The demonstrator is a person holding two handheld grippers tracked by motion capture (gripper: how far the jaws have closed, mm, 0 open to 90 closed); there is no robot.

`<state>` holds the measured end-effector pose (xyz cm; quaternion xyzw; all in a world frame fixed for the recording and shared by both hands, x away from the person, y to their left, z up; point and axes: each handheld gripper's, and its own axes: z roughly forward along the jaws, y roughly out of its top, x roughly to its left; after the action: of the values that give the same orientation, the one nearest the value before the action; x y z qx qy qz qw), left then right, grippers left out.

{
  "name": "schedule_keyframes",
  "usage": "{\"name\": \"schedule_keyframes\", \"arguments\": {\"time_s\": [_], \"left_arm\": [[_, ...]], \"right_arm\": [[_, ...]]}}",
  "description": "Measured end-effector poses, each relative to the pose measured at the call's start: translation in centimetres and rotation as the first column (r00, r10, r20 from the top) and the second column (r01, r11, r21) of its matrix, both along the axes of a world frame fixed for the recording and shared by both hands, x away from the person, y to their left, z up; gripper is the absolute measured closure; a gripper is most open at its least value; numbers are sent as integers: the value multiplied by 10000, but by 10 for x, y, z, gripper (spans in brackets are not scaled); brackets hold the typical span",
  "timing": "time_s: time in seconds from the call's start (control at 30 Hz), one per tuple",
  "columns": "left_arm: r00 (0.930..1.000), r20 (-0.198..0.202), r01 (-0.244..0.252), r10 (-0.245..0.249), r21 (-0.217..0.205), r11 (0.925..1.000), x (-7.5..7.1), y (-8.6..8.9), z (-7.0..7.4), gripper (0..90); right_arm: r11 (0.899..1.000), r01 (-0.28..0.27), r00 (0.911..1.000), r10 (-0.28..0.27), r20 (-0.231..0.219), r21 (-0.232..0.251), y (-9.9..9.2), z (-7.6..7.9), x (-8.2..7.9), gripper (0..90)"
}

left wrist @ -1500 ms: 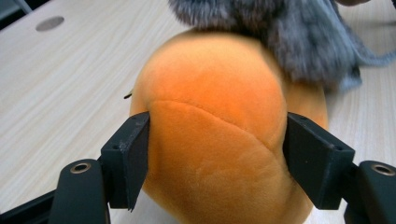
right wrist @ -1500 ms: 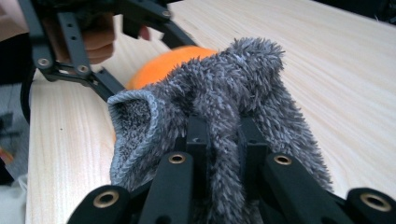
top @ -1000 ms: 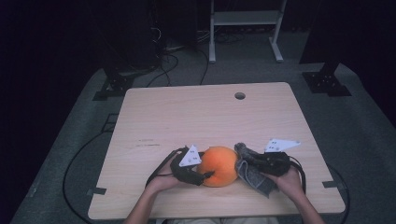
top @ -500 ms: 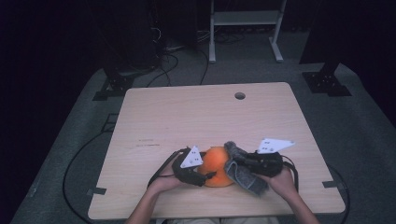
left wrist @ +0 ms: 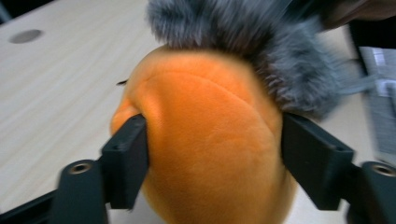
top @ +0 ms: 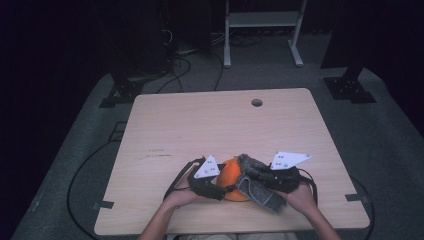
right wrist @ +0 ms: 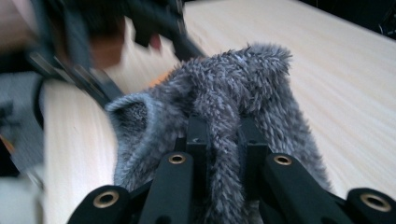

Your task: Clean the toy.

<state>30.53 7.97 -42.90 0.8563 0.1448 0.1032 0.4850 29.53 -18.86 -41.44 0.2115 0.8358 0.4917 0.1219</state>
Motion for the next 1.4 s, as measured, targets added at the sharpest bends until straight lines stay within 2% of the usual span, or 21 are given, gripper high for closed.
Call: {"name": "schedule_keyframes", "arguments": {"time_s": [0.07,0.13,0.17,0.2,0.3,0.33,0.4,0.43,0.5,0.57,0.6,0.7,0.77,0.83,0.9,0.93,1.0,1.1,1.27,1.33,1.4], "left_arm": [[9983,-408,-437,428,-215,9988,6,3,-3,170],[9872,-1256,-1011,984,-151,9948,14,0,-8,57],[9817,-1693,-933,871,-286,9952,15,-2,-11,62],[9817,-1764,-788,717,-337,9963,15,-4,-13,116],[9955,-559,-780,760,-346,9963,6,-4,-6,327],[9975,-40,-707,705,-439,9965,3,-3,-2,327],[9922,1005,-727,730,-70,9973,-3,-6,6,342],[9906,1224,-618,604,75,9981,-4,-8,8,336],[9974,549,-470,468,13,9989,-1,-9,4,251],[9965,-508,-711,670,-841,9939,7,-4,-1,177],[9951,-621,-835,771,-1066,9908,8,-2,-4,201],[9972,-25,-753,754,-915,9930,2,-6,-4,286],[9970,420,-630,651,-499,9968,-2,-10,-2,298],[9962,592,-627,646,-344,9974,-3,-8,-3,316],[9966,593,-569,575,-122,9983,-3,-6,-4,324],[9971,481,-591,594,-73,9982,-3,-5,-3,324],[9975,176,-685,690,-271,9973,-1,-4,0,278],[9934,-597,-1025,979,-798,9915,4,-7,4,183],[9943,1033,-258,254,23,9997,-8,-12,5,318],[9949,976,-276,270,52,9996,-8,-11,5,321],[9987,361,-345,355,-301,9990,-3,-8,5,263]], "right_arm": [[9998,12,9999,-9,-159,186,-5,-8,3,780],[9997,174,9997,-170,-181,188,-12,-9,4,780],[9994,149,9995,-140,-274,307,-14,-9,4,780],[9994,140,9995,-132,-270,308,-15,-9,4,780],[9995,196,9997,-199,117,244,-11,0,-3,779],[9992,77,9992,-92,386,395,-10,6,-7,780],[9965,-194,9975,138,690,811,-7,17,-12,780],[9966,-258,9970,200,742,782,-4,18,-12,779],[9994,-224,9972,203,719,280,1,11,-9,780],[9994,-110,9994,99,318,322,-1,-2,-4,780],[9986,-125,9997,114,210,506,-4,-4,-2,780],[9984,-157,9986,129,521,542,2,6,-10,781],[9978,-459,9956,418,842,478,12,10,-16,780],[9977,-529,9962,499,713,418,12,9,-12,782],[9988,198,9986,-219,471,452,-6,6,1,781],[9988,198,9986,-219,471,452,-6,6,1,781],[9974,551,9983,-560,188,454,-17,2,6,781],[9979,433,9990,-438,95,491,-19,-3,2,782],[9955,-315,9978,262,604,889,-7,15,-8,782],[9971,-294,9982,256,537,706,-7,15,-5,782],[9981,11,9994,-32,339,614,-12,7,0,782]]}}
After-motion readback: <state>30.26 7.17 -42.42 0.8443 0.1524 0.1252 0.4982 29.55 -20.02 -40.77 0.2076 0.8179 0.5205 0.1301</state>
